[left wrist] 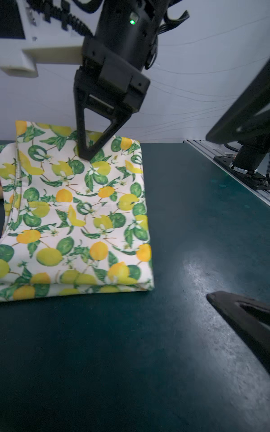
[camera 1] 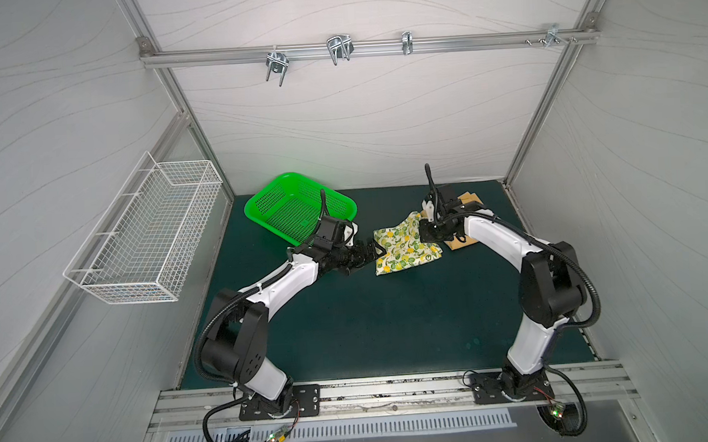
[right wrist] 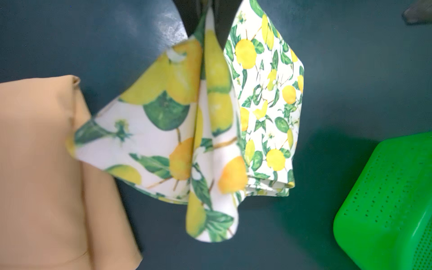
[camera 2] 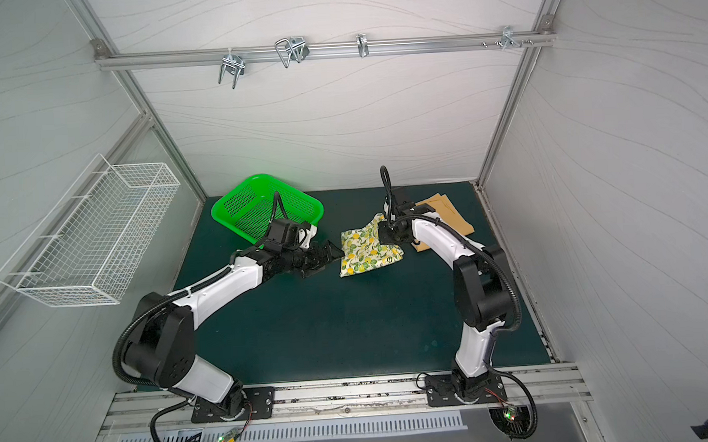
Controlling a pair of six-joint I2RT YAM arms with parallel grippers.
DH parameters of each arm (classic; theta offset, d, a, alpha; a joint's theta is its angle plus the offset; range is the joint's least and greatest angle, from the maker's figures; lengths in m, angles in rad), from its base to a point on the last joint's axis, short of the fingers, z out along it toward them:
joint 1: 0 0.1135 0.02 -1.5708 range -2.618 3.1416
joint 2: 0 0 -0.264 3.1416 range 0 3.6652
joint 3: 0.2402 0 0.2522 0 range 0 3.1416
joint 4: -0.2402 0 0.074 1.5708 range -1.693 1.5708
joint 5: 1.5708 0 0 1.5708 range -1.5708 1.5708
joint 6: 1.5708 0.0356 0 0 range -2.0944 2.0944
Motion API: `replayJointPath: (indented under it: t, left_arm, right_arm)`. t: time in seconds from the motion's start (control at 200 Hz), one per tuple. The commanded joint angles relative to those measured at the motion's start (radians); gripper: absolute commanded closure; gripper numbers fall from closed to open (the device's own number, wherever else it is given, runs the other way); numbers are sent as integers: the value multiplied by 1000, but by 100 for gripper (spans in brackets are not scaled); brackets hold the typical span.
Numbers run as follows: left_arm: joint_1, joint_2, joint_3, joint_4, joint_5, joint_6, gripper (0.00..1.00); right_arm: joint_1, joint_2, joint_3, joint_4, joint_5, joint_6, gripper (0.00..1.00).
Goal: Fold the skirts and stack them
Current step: 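Carry the skirt with the right gripper onto the tan folded skirt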
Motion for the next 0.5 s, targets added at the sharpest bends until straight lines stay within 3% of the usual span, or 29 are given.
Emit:
replayJointPath:
  t: [0.0, 0.21, 0.495]
  left_arm:
    - [7, -59, -19, -26, -13, 20, 1]
    - [9, -121, -60, -28, -2, 26, 1]
    - [16, -143, -110, -5, 17, 25, 1]
  right_arm:
    - [-25, 29, 68, -122, 98, -59, 99]
    - [-36, 117, 270, -239, 180, -99, 99]
    - [-70, 262, 665, -453, 283, -226, 98]
